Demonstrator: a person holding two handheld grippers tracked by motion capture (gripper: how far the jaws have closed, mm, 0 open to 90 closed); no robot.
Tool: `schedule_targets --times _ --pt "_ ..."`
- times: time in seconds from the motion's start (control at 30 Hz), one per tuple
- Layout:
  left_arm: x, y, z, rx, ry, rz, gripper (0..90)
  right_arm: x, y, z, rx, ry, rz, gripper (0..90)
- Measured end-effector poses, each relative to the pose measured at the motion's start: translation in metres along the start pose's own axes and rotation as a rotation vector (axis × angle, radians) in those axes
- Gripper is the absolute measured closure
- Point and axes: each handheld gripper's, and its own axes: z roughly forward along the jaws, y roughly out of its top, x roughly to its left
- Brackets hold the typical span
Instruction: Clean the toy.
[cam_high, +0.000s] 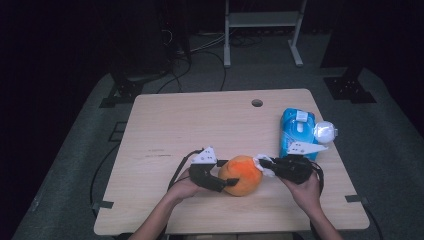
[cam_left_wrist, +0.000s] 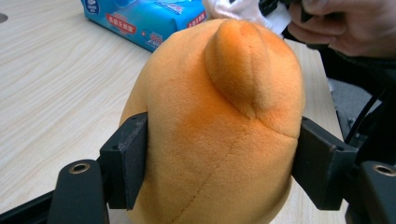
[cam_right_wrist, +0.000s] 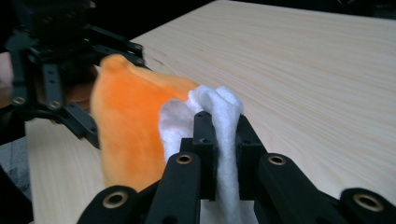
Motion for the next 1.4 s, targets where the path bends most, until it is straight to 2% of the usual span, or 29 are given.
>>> schedule_targets --times 0.07,0.17,0.2,0.23,0.27,0.3,0.33,0.4,0.53,0.57,0.6,0.7,0.8,0.9,0.97,1.03,1.07,1.1,1.13,1.17,1.2,1.3,1.33,1.37,1.4 --pt "-0.001 0.000 0.000 0.000 0.005 -0.001 27.6 -0.003 -0.002 -0.001 0.007 -0.007 0.014 82.1" --pt "-0.002 0.001 0.002 -0.002 0.011 -0.002 27.4 0.000 0.001 -0.003 -0.006 -0.004 0.009 82.1" --pt "-0.004 0.001 0.004 -0.003 0.011 0.004 27.4 0.006 0.005 -0.002 -0.024 0.029 -0.011 82.1" --pt "-0.004 0.001 0.004 -0.003 0.011 0.004 27.4 0.006 0.005 -0.002 -0.024 0.029 -0.011 82.1" --pt "-0.007 0.002 0.006 0.007 0.011 0.021 27.3 0.017 0.010 0.001 -0.028 0.062 -0.045 82.0" --pt "-0.007 0.002 0.006 0.007 0.011 0.021 27.3 0.017 0.010 0.001 -0.028 0.062 -0.045 82.0" --pt "-0.008 0.003 0.006 0.016 0.013 0.035 27.3 0.026 0.012 0.003 -0.029 0.082 -0.075 81.9" --pt "-0.007 0.002 0.005 0.011 0.013 0.027 27.4 0.028 0.012 0.004 -0.018 0.067 -0.090 81.9" --pt "-0.004 0.001 0.003 -0.003 0.022 0.000 27.7 0.013 0.004 0.005 0.001 0.027 -0.049 81.9" --pt "-0.002 0.001 0.004 -0.012 0.024 -0.022 27.6 0.009 0.002 0.004 -0.001 0.033 -0.023 82.0" --pt "-0.002 0.002 0.004 -0.014 0.027 -0.025 27.6 0.007 0.002 0.003 -0.004 0.032 -0.006 82.0" --pt "-0.004 0.003 0.006 -0.012 0.036 -0.028 27.5 0.011 0.004 0.002 -0.001 0.022 -0.031 81.9" --pt "-0.005 0.003 0.007 -0.023 0.053 -0.044 27.3 0.028 0.010 0.006 -0.011 0.059 -0.073 81.8" --pt "-0.005 0.003 0.009 -0.027 0.058 -0.055 26.8 0.036 0.014 0.008 -0.016 0.084 -0.097 81.7" --pt "-0.007 0.005 0.010 -0.019 0.063 -0.045 23.4 0.041 0.016 0.010 -0.007 0.060 -0.134 81.3" --pt "-0.007 0.005 0.009 -0.011 0.040 -0.031 18.2 0.035 0.014 0.010 -0.010 0.057 -0.111 81.3" --pt "-0.007 0.004 0.009 -0.006 0.032 -0.014 16.8 0.032 0.013 0.009 -0.012 0.051 -0.102 81.3" --pt "-0.007 0.004 0.009 -0.006 0.032 -0.014 16.8 0.029 0.012 0.009 -0.013 0.047 -0.088 81.3" --pt "-0.009 0.004 0.010 0.009 0.032 0.024 17.2 0.026 0.011 0.008 -0.017 0.043 -0.080 81.4" --pt "-0.009 0.004 0.010 0.009 0.032 0.024 19.6 0.026 0.011 0.008 -0.017 0.043 -0.080 81.4" --pt "-0.012 0.005 0.011 0.010 0.054 0.043 23.9 0.023 0.010 0.007 -0.020 0.034 -0.073 81.4" --pt "-0.014 0.006 0.012 0.013 0.065 0.049 30.6 0.024 0.010 0.006 -0.024 0.030 -0.074 81.7" --pt "-0.015 0.008 0.012 0.013 0.074 0.050 31.4 0.030 0.012 0.005 -0.039 0.029 -0.095 81.9" --pt "-0.015 0.008 0.012 0.013 0.074 0.050 31.7 0.030 0.012 0.005 -0.039 0.029 -0.095 81.9" --pt "-0.018 0.009 0.014 0.015 0.079 0.050 31.8 0.037 0.014 0.005 -0.052 0.055 -0.117 81.8"
